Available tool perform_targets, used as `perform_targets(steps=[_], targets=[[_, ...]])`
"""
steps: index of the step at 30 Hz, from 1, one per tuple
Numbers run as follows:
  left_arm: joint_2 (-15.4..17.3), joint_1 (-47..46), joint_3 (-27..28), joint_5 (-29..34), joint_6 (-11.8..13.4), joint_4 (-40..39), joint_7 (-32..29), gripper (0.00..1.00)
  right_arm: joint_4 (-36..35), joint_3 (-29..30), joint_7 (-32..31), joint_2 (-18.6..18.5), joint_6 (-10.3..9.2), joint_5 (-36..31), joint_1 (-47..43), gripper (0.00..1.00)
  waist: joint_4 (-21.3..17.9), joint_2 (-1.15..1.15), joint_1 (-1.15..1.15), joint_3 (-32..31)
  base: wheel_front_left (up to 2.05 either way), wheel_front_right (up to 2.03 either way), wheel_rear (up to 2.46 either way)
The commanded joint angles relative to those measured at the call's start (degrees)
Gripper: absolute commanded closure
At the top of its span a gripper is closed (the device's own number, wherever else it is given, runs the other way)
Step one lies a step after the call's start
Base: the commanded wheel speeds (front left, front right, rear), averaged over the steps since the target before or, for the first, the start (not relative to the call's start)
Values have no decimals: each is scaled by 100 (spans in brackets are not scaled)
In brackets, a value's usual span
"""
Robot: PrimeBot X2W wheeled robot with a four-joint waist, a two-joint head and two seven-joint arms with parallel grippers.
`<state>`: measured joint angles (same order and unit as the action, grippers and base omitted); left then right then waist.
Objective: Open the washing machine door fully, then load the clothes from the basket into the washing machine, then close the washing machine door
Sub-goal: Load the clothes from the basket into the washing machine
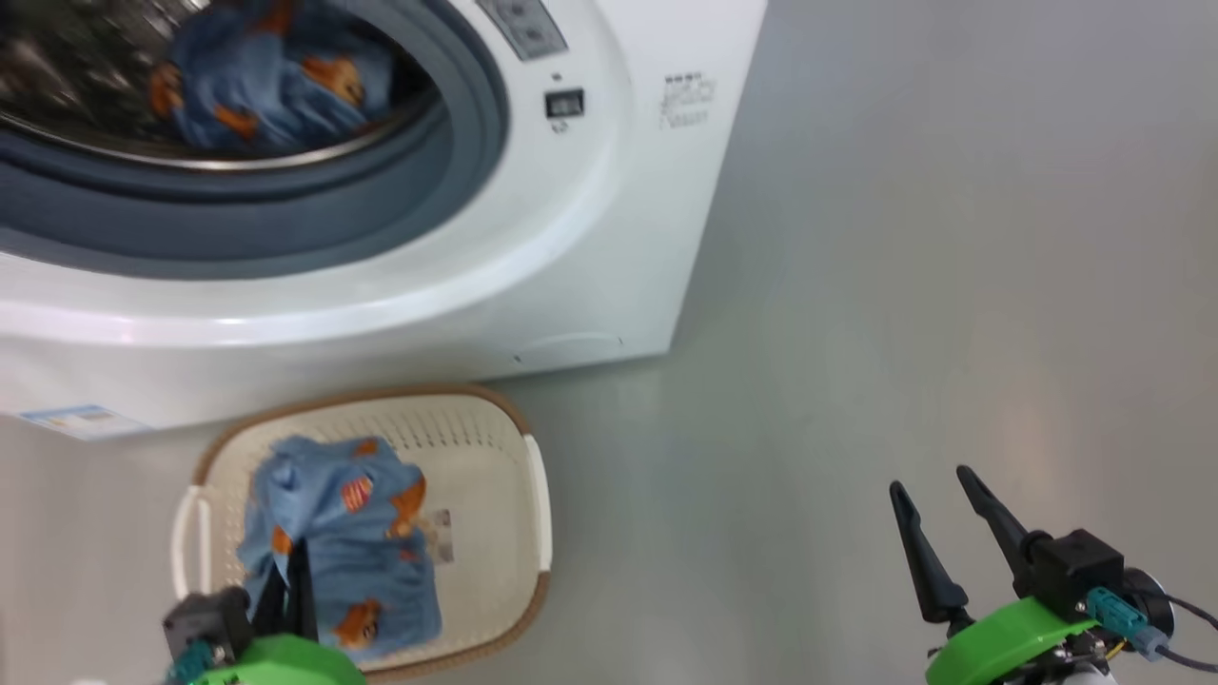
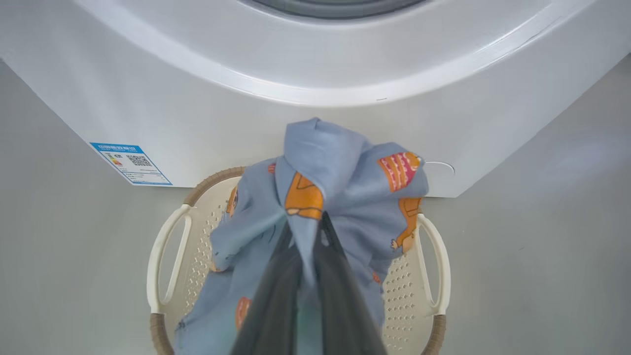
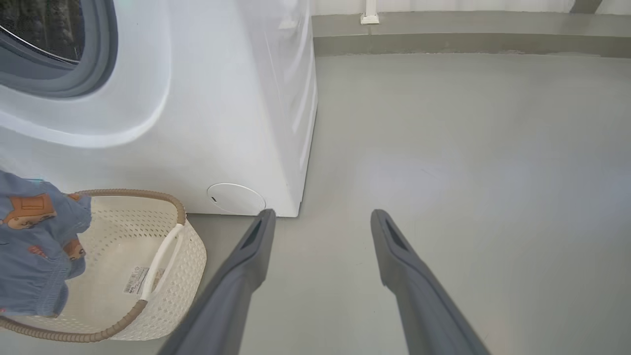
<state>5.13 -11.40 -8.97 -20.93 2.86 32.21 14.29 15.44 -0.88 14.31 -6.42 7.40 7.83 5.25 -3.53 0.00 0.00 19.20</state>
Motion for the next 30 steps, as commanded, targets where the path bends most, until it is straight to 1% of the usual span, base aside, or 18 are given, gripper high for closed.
perform_targets(steps=[1,11,12,16,24,30], targets=[[53,230,210,105,97,-339,70,100,-96,-116,69,-99,9,115,-153,0,375,0,0,-706,0,0,0],[-21,1050,352,537,258,-1618,71,100,-72,-115,69,-192,9,190,-507,0,437,0,0,-1289,0,0,0],[-21,1050,352,537,258,-1618,71,100,-72,-115,69,-192,9,190,-507,0,437,0,0,-1289,0,0,0],[-58,1279,370,621,298,-2070,71,100,-68,-94,69,-210,9,216,-629,0,476,0,0,-1489,0,0,0],[-99,1615,259,661,340,-2430,71,100,-73,-150,69,-235,9,246,-773,0,451,0,0,-1863,0,0,0],[-106,1751,219,649,406,-2584,60,100,-106,-163,69,-252,9,271,-823,0,417,0,0,-2006,0,0,0]])
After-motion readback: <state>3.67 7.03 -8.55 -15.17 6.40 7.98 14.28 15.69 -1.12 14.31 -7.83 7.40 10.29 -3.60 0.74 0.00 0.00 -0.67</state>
